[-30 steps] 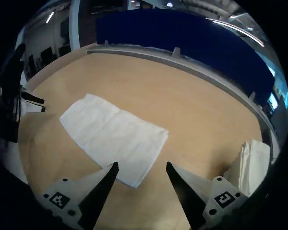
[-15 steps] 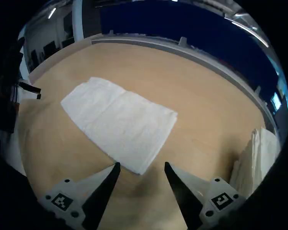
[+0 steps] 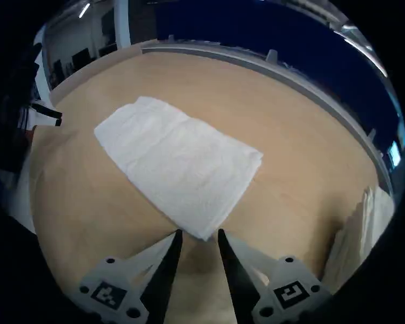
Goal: Fold towel
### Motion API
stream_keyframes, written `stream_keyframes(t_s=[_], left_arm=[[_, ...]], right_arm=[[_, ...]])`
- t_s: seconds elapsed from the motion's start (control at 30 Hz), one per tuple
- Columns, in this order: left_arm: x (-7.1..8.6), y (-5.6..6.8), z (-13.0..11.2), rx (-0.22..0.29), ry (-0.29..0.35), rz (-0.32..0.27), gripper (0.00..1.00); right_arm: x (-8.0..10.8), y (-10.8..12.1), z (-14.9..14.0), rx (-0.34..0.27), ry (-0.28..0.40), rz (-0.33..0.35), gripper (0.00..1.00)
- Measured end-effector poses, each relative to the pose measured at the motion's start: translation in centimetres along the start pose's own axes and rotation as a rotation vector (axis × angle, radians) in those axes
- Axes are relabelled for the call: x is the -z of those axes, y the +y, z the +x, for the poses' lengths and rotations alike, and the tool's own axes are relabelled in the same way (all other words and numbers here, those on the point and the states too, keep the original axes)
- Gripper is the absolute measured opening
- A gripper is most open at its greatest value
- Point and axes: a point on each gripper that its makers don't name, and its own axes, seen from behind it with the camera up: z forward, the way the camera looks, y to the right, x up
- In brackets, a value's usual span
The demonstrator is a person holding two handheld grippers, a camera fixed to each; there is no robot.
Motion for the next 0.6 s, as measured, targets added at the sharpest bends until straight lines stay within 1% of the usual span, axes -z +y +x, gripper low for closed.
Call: stream_keyframes(t_s=[0.3,0.4,0.53,0.6], left_arm=[[0.24,-0.51,-0.45,0.008,-0.001,0.005,0.86],[0.22,-0.75,-0.61,0.014,-0.002,0.006,0.86],[0.32,-0.88,-0.66,0.021,0.000,0.006,0.86],[0.42,-0.87,-0.64,0.023,0.002,0.006,0.86]], right_arm=[[-0.51,0.23,-0.16,0.009,-0.011,-0.001,0.22],[-0.63,0.40,-0.09,0.013,-0.014,-0.008,0.11],[-0.65,0.45,0.23,0.023,-0.006,-0.015,0.04],[-0.64,0.51,0.41,0.027,-0.004,-0.019,0.04]])
